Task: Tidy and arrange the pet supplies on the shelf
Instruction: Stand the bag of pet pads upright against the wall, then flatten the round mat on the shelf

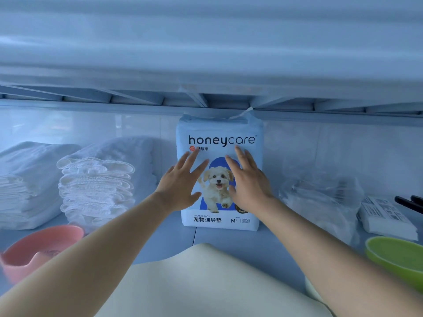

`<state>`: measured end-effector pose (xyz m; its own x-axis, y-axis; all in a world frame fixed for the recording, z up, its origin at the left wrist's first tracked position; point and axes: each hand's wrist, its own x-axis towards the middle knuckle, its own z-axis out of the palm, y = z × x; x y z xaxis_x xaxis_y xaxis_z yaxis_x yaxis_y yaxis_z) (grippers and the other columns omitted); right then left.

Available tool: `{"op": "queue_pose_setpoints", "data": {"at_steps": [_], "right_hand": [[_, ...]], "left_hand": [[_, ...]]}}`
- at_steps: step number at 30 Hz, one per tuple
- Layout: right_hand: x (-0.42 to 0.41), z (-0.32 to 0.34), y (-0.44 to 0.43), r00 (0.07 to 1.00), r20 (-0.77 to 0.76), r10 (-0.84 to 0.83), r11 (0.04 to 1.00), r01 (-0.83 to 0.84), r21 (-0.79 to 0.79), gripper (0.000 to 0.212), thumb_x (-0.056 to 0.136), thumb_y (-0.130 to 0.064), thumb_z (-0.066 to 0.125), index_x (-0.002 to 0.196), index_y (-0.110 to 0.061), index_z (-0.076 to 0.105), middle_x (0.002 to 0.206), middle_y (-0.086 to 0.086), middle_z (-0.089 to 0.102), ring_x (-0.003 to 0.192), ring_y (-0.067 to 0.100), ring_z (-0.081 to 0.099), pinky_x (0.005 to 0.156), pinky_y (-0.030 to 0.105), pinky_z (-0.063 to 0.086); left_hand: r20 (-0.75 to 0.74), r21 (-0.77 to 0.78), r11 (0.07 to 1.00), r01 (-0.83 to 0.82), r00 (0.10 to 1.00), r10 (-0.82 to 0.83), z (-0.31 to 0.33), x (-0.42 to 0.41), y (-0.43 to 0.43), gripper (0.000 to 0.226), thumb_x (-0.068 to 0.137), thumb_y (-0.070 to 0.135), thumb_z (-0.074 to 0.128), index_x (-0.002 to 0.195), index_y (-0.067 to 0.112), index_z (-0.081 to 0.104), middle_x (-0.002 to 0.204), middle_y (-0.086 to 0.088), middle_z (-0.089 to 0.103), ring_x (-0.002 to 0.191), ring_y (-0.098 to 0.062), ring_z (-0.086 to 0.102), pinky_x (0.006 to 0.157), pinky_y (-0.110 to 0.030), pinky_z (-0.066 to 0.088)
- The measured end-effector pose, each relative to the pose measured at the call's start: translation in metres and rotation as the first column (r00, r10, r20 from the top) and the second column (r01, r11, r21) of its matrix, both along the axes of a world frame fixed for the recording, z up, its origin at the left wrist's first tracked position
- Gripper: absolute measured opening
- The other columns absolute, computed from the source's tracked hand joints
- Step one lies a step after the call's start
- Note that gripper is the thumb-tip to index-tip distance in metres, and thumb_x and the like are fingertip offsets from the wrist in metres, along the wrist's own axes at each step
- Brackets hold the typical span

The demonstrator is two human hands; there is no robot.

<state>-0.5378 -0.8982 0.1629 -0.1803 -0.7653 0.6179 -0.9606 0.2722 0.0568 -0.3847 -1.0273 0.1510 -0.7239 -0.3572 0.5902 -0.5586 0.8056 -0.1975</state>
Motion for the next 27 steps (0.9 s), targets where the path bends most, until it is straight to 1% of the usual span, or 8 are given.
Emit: {"op": "queue_pose_setpoints", "data": {"at_steps": [5,8,13,15,17,19,21,27], "right_hand": [[0.025,-0.008,0.025,0.993,0.084,0.082,0.996,-0.085,0.026,0.066,0.089,-0.023,0.053,0.145,-0.022,0.019,0.156,-0.004,0.003,0.143,0.017,0.006,0.093,0.036,0.044],[0.042,-0.022,0.045,0.98,0.137,0.145,0.988,-0.149,0.025,0.064,0.089,-0.028,0.053,0.144,-0.026,0.021,0.153,-0.009,0.01,0.138,0.014,0.018,0.093,0.036,0.045],[0.072,-0.05,0.075,0.959,0.21,0.193,0.974,-0.213,0.076,0.061,0.088,-0.034,0.053,0.142,-0.032,0.025,0.15,-0.017,0.016,0.134,0.009,0.026,0.095,0.034,0.044],[0.088,-0.062,0.085,0.934,0.271,0.233,0.966,-0.254,0.042,0.057,0.088,-0.034,0.055,0.141,-0.031,0.032,0.146,-0.018,0.025,0.13,0.004,0.031,0.098,0.026,0.039],[0.108,-0.075,0.097,0.876,0.385,0.291,0.951,-0.307,-0.019,0.051,0.087,-0.033,0.059,0.135,-0.03,0.042,0.136,-0.02,0.038,0.12,-0.003,0.039,0.096,0.014,0.035],[0.128,-0.088,0.109,0.821,0.468,0.326,0.934,-0.355,-0.029,0.046,0.084,-0.03,0.063,0.128,-0.031,0.051,0.123,-0.024,0.046,0.104,-0.012,0.044,0.088,0.006,0.036],[0.147,-0.099,0.12,0.804,0.491,0.335,0.925,-0.38,-0.009,0.041,0.083,-0.025,0.065,0.123,-0.03,0.056,0.115,-0.028,0.047,0.096,-0.017,0.044,0.08,-0.001,0.033],[0.201,-0.12,0.151,0.804,0.518,0.292,0.939,-0.344,0.004,0.027,0.082,-0.02,0.067,0.109,-0.023,0.067,0.105,-0.018,0.056,0.089,-0.014,0.048,0.075,-0.002,0.03]], "left_hand": [[-0.003,0.137,0.989,0.055,0.998,-0.055,-0.015,0.015,0.026,0.079,0.087,0.044,0.053,0.148,0.035,0.003,0.157,0.009,-0.006,0.144,-0.013,0.003,0.099,-0.035,0.04],[-0.04,0.275,0.955,0.108,0.994,-0.101,-0.028,0.033,0.043,0.076,0.086,0.048,0.053,0.147,0.038,0.009,0.155,0.012,0.007,0.14,-0.013,0.02,0.094,-0.035,0.043],[-0.017,0.345,0.925,0.161,0.986,-0.166,-0.052,0.079,0.071,0.069,0.085,0.052,0.052,0.144,0.039,0.018,0.15,0.015,0.022,0.133,-0.011,0.034,0.095,-0.034,0.044],[0.034,0.375,0.915,0.149,0.984,-0.175,-0.06,0.1,0.082,0.067,0.085,0.053,0.051,0.143,0.039,0.02,0.149,0.016,0.023,0.132,-0.011,0.035,0.095,-0.035,0.044],[0.06,0.41,0.902,0.137,0.983,-0.176,-0.067,0.121,0.092,0.065,0.085,0.052,0.051,0.142,0.039,0.022,0.148,0.016,0.024,0.13,-0.011,0.036,0.095,-0.036,0.044],[0.073,0.444,0.888,0.12,0.983,-0.169,-0.074,0.142,0.103,0.063,0.085,0.051,0.052,0.141,0.038,0.026,0.148,0.016,0.024,0.129,-0.012,0.037,0.095,-0.037,0.045],[0.101,0.463,0.879,0.112,0.979,-0.178,-0.082,0.163,0.115,0.06,0.086,0.051,0.052,0.139,0.037,0.029,0.146,0.015,0.026,0.126,-0.012,0.04,0.094,-0.035,0.045],[0.15,0.519,0.843,0.143,0.955,-0.254,-0.101,0.225,0.149,0.041,0.086,0.051,0.051,0.126,0.041,0.046,0.13,0.019,0.045,0.113,-0.007,0.049,0.09,-0.028,0.045]]}}
